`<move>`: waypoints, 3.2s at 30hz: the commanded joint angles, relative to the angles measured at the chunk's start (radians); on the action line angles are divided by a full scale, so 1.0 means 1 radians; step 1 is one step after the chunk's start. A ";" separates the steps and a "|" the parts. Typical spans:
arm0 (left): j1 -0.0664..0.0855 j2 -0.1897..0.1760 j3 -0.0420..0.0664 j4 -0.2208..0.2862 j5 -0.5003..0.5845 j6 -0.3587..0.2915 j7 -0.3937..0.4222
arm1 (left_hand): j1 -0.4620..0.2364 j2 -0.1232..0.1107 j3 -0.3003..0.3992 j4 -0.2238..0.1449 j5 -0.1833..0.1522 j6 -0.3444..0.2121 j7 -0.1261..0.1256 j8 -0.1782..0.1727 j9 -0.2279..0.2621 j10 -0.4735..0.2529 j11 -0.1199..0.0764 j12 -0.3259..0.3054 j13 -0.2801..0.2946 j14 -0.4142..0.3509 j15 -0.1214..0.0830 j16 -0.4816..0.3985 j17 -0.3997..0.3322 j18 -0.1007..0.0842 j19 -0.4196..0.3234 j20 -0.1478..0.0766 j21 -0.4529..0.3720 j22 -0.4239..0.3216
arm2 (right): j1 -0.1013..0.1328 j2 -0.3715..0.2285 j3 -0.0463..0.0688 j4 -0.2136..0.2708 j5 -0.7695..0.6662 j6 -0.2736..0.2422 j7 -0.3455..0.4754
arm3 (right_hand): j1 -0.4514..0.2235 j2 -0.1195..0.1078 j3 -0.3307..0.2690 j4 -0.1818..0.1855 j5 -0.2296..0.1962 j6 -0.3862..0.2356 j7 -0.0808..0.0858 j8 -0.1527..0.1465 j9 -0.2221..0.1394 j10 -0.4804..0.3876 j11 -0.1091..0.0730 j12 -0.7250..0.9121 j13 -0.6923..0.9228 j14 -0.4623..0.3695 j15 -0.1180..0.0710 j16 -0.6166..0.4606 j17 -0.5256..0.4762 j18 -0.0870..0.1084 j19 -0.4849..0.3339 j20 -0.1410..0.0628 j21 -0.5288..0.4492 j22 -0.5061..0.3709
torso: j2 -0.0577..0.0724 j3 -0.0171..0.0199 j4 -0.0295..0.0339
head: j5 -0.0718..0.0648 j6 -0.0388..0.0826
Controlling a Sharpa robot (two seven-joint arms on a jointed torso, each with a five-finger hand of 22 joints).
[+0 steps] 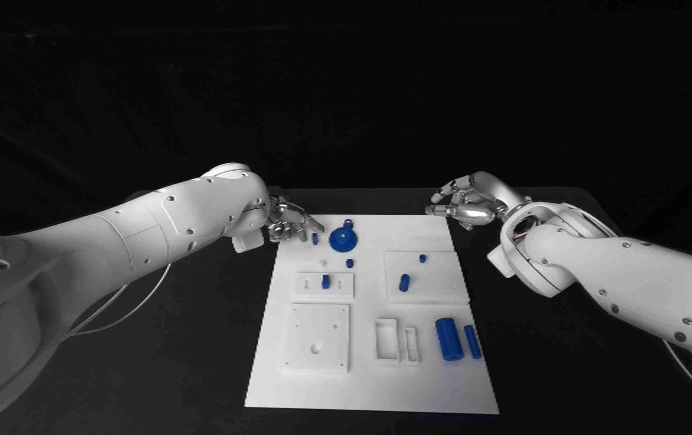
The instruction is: Assemble the parts on the task board
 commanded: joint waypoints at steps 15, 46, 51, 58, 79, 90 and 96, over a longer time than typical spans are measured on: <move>-0.006 0.017 0.000 -0.012 0.020 0.026 0.025 | 0.073 0.081 -0.034 -0.062 0.003 0.003 0.002 -0.003 -0.009 -0.001 0.002 -0.004 0.002 -0.003 0.001 0.007 -0.005 -0.015 -0.002 -0.120 -0.008 0.006 | 0.000 0.000 0.003 0.002 0.005 0.000 0.010 | -0.009 -0.002 -0.001 0.005 0.001 -0.013 0.008 -0.005 -0.002 -0.004 0.005 0.006 -0.002 0.000 -0.004 0.000 -0.002 0.043 0.003 -0.001 -0.007 0.015 | -0.001 0.0005 -0.0001 | -0.004 -0.006; -0.006 0.016 0.001 -0.020 0.064 -0.011 0.041 | 0.204 0.122 0.143 -0.120 0.000 0.018 0.003 0.001 -0.019 0.013 0.002 -0.003 0.003 0.008 0.002 0.014 -0.010 -0.028 0.019 -0.120 -0.012 0.015 | 0.000 0.004 0.003 -0.001 0.005 0.000 0.007 | -0.007 -0.002 -0.001 0.004 0.006 -0.013 0.009 -0.005 -0.002 -0.003 0.006 0.007 -0.005 0.001 -0.003 0.000 -0.004 0.043 0.004 -0.001 -0.008 0.015 | -0.001 0.0005 0.0008 | -0.006 -0.008; -0.006 0.009 0.001 -0.015 0.064 -0.040 0.047 | 0.223 0.116 0.236 -0.126 0.001 0.040 -0.001 0.015 -0.015 0.028 -0.002 0.002 0.005 0.019 0.000 0.022 -0.009 -0.031 0.029 -0.121 -0.004 0.023 | 0.000 0.004 0.003 -0.002 0.005 0.001 0.006 | -0.007 -0.002 -0.001 0.004 0.008 -0.013 0.009 -0.005 -0.002 -0.003 0.006 0.007 -0.006 0.001 -0.003 0.000 -0.004 0.043 0.004 -0.001 -0.008 0.015 | -0.002 0.0008 0.0007 | -0.005 -0.009; -0.006 -0.005 0.001 0.003 0.065 -0.083 0.045 | 0.200 0.107 0.289 -0.160 0.065 0.067 -0.012 0.025 -0.014 0.067 -0.013 0.017 0.010 0.054 -0.011 0.044 -0.002 -0.027 0.060 -0.131 0.018 0.035 | 0.000 0.004 0.003 -0.004 0.005 0.003 0.006 | -0.007 -0.003 -0.001 0.004 0.009 -0.013 0.009 -0.005 -0.002 -0.003 0.006 0.007 -0.006 0.001 -0.003 0.000 -0.004 0.043 0.004 -0.001 -0.008 0.015 | -0.001 0.0007 0.0007 | -0.004 -0.008; -0.006 -0.164 -0.001 0.276 0.124 -0.200 0.027 | 0.113 0.101 0.323 -0.224 0.292 0.134 -0.035 0.044 -0.010 0.109 -0.035 0.031 0.019 0.098 -0.029 0.064 0.007 -0.022 0.099 -0.142 0.036 0.042 | 0.000 -0.007 0.003 0.001 0.005 0.003 0.004 | -0.007 -0.003 -0.002 0.004 0.011 -0.013 0.009 -0.005 -0.002 -0.003 0.006 0.008 -0.007 0.002 -0.003 0.000 -0.004 0.043 0.004 -0.001 -0.008 0.015 | -0.004 0.0012 0.0049 | 0.004 -0.008; -0.006 -0.267 -0.038 0.470 0.113 -0.258 0.013 | 0.063 0.105 0.368 -0.235 0.329 0.172 -0.051 0.060 -0.004 0.109 -0.050 0.049 0.029 0.109 -0.042 0.076 0.013 -0.018 0.110 -0.146 0.040 0.042 | 0.000 -0.014 0.003 0.001 0.005 0.003 0.003 | -0.007 -0.003 -0.002 0.004 0.012 -0.013 0.009 -0.004 -0.002 -0.003 0.006 0.008 -0.007 0.002 -0.003 0.000 -0.005 0.043 0.004 -0.001 -0.008 0.015 | -0.009 0.0013 0.0111 | 0.007 -0.015; -0.007 -0.300 -0.064 0.536 0.085 -0.253 -0.008 | 0.045 0.104 0.398 -0.239 0.333 0.179 -0.053 0.064 -0.003 0.109 -0.053 0.056 0.031 0.112 -0.045 0.079 0.015 -0.017 0.115 -0.147 0.044 0.043 | 0.000 -0.015 0.003 0.000 0.005 0.003 0.004 | -0.007 -0.003 -0.002 0.004 0.013 -0.013 0.009 -0.004 -0.002 -0.003 0.006 0.008 -0.008 0.002 -0.003 0.000 -0.005 0.043 0.004 -0.001 -0.008 0.015 | -0.007 0.0007 0.0100 | 0.012 -0.019</move>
